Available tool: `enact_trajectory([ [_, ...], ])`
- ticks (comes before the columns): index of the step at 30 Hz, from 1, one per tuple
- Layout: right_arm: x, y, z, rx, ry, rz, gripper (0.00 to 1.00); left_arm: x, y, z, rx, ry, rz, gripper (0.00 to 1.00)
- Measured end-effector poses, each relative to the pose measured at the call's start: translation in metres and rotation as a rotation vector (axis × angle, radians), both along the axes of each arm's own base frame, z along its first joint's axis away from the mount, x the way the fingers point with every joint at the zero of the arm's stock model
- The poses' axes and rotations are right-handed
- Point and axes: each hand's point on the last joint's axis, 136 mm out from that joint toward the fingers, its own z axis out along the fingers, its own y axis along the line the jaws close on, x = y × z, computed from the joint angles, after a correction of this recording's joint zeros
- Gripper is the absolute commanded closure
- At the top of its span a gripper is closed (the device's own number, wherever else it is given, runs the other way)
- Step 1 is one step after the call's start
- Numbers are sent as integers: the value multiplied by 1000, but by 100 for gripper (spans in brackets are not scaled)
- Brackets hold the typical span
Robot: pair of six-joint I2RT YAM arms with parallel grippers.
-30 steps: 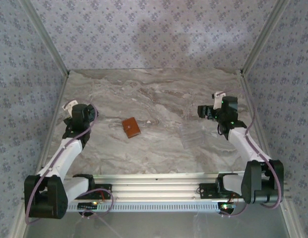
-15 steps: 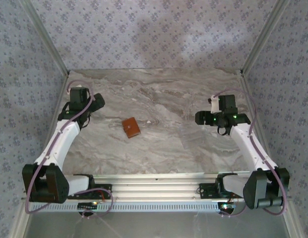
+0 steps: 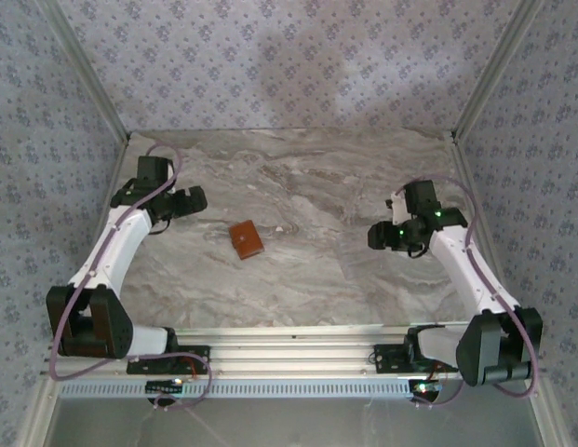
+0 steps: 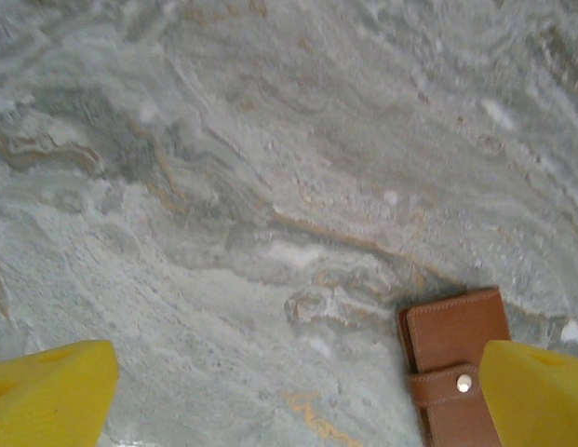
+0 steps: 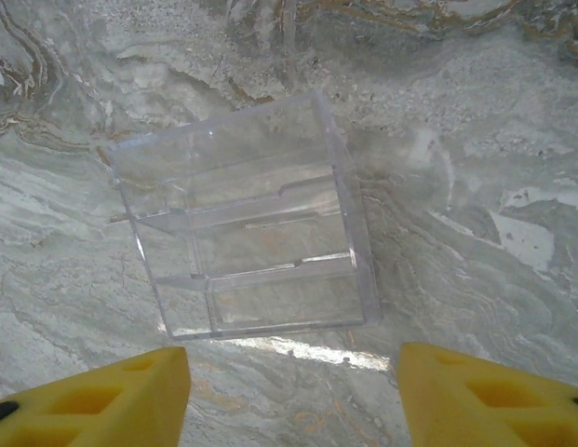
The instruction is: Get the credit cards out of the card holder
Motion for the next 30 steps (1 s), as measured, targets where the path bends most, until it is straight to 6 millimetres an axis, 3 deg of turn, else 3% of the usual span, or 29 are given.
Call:
enact_trajectory([
  [8, 32, 5, -20, -39, 61, 30, 63, -4, -13, -13, -57, 59, -27, 1],
  [15, 60, 9, -38, -76, 79, 77, 70, -5, -22, -12, -87, 63, -36, 1],
  [22, 66, 7, -54, -107, 110, 104, 73, -8, -23, -16, -92, 72, -33, 0],
  [30, 70, 5, -60, -129, 107, 117, 77, -14, -24, -27, -95, 101, -30, 1],
])
